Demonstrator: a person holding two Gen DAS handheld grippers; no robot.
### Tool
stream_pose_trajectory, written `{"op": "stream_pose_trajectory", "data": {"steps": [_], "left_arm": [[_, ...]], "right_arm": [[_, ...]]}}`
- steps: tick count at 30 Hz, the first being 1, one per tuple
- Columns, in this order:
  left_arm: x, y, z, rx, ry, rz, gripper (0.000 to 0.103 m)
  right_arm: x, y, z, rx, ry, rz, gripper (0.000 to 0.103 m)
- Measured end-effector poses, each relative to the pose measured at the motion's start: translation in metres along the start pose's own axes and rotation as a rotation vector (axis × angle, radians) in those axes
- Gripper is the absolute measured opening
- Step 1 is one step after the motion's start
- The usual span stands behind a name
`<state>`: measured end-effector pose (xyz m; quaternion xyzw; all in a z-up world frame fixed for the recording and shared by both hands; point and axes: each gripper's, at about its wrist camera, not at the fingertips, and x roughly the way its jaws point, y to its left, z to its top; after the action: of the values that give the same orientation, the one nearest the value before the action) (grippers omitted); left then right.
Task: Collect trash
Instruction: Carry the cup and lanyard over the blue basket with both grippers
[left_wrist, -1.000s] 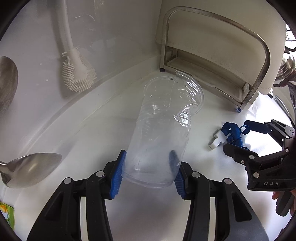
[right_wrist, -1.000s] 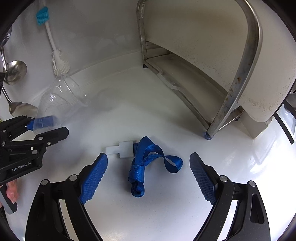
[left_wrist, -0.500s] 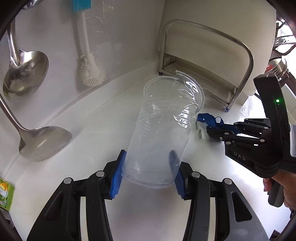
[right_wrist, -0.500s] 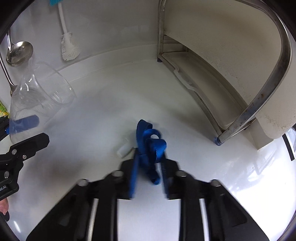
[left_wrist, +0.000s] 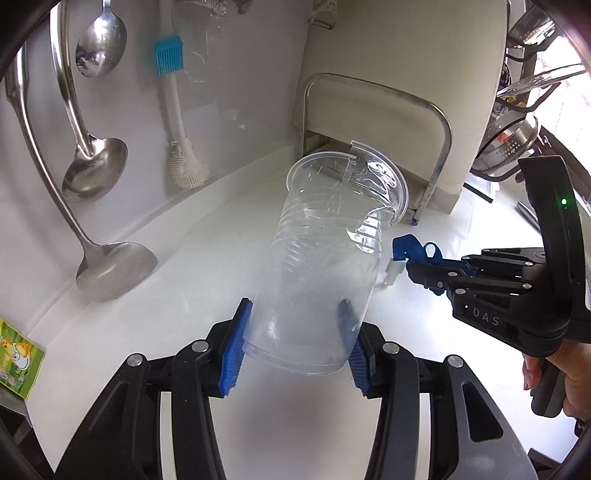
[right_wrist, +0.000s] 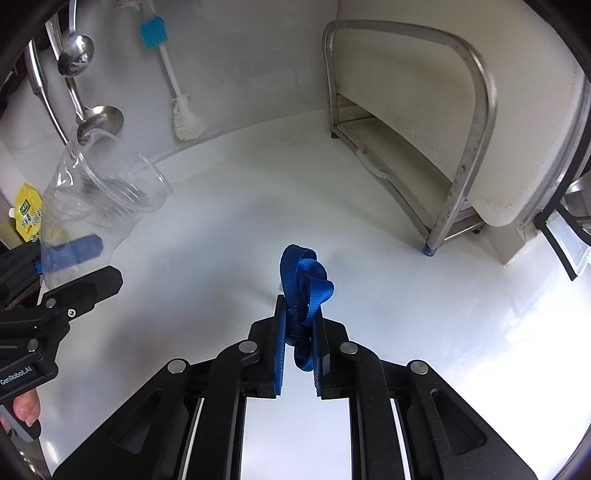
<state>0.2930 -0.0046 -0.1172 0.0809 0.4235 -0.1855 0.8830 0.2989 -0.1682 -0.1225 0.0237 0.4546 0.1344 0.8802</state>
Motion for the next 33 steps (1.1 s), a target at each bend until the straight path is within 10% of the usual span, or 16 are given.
{"op": "stream_pose_trajectory", "data": {"steps": [33], "left_arm": [[-0.184, -0.129, -0.162, 0.088, 0.031, -0.048, 0.046]], "right_arm": [[-0.232, 0.014, -0.240, 0.004, -0.051, 0.098, 0.011]]}}
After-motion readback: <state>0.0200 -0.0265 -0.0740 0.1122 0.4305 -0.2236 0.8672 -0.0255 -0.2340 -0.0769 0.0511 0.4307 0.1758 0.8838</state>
